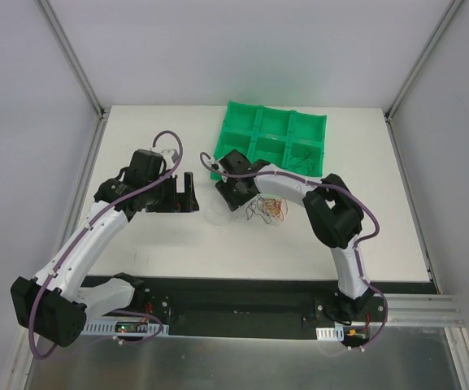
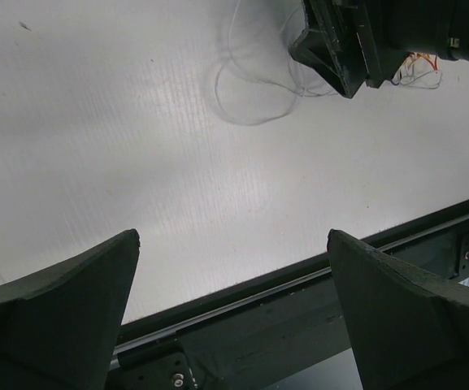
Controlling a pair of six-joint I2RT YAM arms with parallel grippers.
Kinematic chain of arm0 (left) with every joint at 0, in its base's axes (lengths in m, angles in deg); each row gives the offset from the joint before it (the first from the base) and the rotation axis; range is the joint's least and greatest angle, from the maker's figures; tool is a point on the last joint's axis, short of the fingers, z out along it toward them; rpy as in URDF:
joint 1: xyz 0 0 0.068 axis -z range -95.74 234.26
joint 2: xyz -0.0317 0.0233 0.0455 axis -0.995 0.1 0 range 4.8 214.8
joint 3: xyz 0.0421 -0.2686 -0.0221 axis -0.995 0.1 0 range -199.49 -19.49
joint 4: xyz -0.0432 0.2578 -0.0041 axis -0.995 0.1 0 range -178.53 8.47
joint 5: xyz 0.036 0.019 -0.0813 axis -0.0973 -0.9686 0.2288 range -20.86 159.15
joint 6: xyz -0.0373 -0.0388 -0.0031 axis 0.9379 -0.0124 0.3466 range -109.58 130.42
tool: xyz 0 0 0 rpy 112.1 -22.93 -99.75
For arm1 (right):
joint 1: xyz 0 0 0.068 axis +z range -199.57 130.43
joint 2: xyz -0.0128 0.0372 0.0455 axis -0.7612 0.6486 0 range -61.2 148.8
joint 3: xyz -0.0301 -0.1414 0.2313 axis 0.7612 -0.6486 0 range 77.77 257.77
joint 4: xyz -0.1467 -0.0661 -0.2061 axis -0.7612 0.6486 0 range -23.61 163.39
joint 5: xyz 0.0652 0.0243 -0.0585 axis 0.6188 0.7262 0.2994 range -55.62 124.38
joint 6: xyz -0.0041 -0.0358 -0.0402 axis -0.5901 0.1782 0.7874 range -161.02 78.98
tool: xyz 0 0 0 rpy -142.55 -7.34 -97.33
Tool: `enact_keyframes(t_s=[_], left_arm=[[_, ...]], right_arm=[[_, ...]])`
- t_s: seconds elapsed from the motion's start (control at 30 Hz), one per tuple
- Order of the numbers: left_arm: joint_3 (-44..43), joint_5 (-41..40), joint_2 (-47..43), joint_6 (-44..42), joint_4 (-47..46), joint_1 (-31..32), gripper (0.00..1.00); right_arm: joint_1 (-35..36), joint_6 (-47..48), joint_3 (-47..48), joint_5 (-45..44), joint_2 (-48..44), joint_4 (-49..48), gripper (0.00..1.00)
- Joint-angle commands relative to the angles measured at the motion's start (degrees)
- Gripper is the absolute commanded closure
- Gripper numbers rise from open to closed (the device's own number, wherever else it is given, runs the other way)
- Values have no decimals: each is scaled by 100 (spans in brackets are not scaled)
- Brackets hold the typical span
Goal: Untangle the cables
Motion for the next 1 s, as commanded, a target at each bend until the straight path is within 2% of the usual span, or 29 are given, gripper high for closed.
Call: enact_keyframes(t_s=[0.0, 0.07, 0.17, 0.3, 0.63, 0.77, 0.87, 0.97], left_arm=[[-265, 45, 80, -28, 16, 68, 1], [-308, 62, 106, -2, 16, 68, 1], [-396, 97, 150, 60, 33, 67, 1], [-476, 150, 133, 174, 112, 59, 1], [-529, -104, -174, 95, 270, 68, 1], [-546, -262, -341, -80, 349, 68, 1], [-529, -342, -456, -168, 376, 103, 1], [-467, -342, -509, -204, 376, 112, 1]], right_arm=[[251, 23, -117, 61, -194, 64, 60], [313, -65, -73, 79, -256, 72, 79], [383, -241, 94, 0, -483, 256, 99], [366, -610, 243, -106, -1010, 406, 99], [138, -813, 964, -1800, -2004, 1082, 99], [-213, -760, 1202, -2776, -2119, 1391, 99], [-573, -716, 1315, -3015, -2137, 1312, 99], [-978, -804, 1658, -2874, -1961, 1329, 99]])
